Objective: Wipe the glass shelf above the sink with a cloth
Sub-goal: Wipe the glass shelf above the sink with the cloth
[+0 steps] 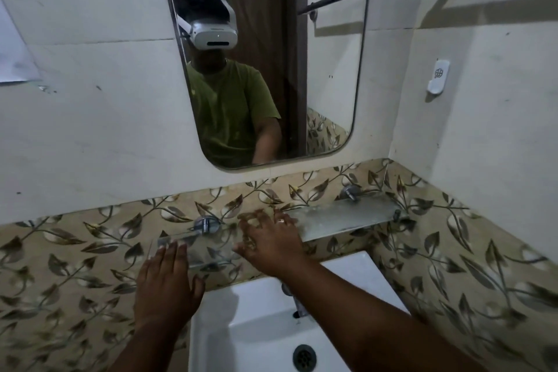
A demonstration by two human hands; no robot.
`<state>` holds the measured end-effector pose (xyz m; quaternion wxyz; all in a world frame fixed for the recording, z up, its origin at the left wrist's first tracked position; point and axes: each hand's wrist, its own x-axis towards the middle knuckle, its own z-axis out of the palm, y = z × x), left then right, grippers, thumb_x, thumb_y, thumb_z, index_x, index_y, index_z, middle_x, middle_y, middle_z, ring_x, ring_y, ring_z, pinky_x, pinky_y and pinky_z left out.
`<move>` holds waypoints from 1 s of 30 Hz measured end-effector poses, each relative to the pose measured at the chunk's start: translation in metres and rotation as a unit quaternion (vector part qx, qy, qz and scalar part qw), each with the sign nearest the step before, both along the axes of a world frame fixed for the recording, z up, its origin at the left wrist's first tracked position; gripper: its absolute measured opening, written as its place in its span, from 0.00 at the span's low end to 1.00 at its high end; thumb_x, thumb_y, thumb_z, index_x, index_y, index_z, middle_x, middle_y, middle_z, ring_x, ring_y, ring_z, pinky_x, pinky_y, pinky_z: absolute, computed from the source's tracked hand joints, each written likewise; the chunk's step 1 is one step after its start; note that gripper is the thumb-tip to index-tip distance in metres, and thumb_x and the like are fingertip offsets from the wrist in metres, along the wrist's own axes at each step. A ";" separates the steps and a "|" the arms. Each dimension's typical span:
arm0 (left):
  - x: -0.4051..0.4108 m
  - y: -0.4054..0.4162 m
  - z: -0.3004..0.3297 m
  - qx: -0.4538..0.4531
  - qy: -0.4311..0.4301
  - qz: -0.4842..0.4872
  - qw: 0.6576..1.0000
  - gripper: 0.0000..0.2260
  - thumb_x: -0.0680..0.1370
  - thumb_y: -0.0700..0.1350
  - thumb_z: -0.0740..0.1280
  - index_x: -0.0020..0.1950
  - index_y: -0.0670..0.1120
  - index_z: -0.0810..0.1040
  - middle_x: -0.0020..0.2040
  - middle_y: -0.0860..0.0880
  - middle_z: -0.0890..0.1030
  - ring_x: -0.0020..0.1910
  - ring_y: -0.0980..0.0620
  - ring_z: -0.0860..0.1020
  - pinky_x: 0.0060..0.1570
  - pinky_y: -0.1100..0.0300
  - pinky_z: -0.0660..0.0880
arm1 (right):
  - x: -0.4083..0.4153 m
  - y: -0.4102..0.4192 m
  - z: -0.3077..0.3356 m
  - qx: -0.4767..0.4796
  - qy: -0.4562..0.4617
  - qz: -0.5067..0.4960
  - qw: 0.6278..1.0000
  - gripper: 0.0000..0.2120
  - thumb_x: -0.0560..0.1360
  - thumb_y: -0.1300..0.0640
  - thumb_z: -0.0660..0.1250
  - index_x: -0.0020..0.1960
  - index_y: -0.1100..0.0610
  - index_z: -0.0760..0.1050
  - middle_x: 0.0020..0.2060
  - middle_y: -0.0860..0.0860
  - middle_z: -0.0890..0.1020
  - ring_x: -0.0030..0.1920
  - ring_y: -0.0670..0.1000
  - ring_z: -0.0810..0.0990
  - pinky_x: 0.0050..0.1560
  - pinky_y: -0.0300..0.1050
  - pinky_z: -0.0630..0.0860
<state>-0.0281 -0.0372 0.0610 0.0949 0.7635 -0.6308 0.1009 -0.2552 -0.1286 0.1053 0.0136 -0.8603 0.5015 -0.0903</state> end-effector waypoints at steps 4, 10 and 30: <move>0.000 0.000 0.000 0.001 0.002 -0.005 1.000 0.37 0.67 0.59 0.58 0.69 0.38 0.75 0.68 0.36 0.77 0.66 0.34 0.76 0.65 0.38 0.69 | -0.005 0.004 -0.010 -0.034 -0.010 0.044 0.998 0.27 0.81 0.32 0.48 0.79 0.37 0.60 0.81 0.55 0.60 0.78 0.69 0.56 0.75 0.65 0.54; -0.001 0.000 0.001 -0.016 0.005 0.001 1.000 0.37 0.67 0.59 0.58 0.70 0.38 0.75 0.67 0.36 0.78 0.66 0.34 0.76 0.65 0.38 0.69 | -0.044 -0.006 -0.013 -0.024 -0.015 0.032 0.999 0.25 0.83 0.37 0.47 0.79 0.36 0.58 0.82 0.52 0.60 0.79 0.66 0.57 0.75 0.63 0.54; -0.005 0.001 0.006 0.005 0.007 0.007 1.000 0.37 0.67 0.59 0.59 0.69 0.38 0.75 0.68 0.36 0.77 0.66 0.35 0.76 0.65 0.38 0.69 | -0.029 -0.014 0.008 0.020 -0.018 -0.060 0.998 0.23 0.82 0.42 0.53 0.76 0.39 0.68 0.80 0.51 0.64 0.75 0.65 0.65 0.71 0.59 0.63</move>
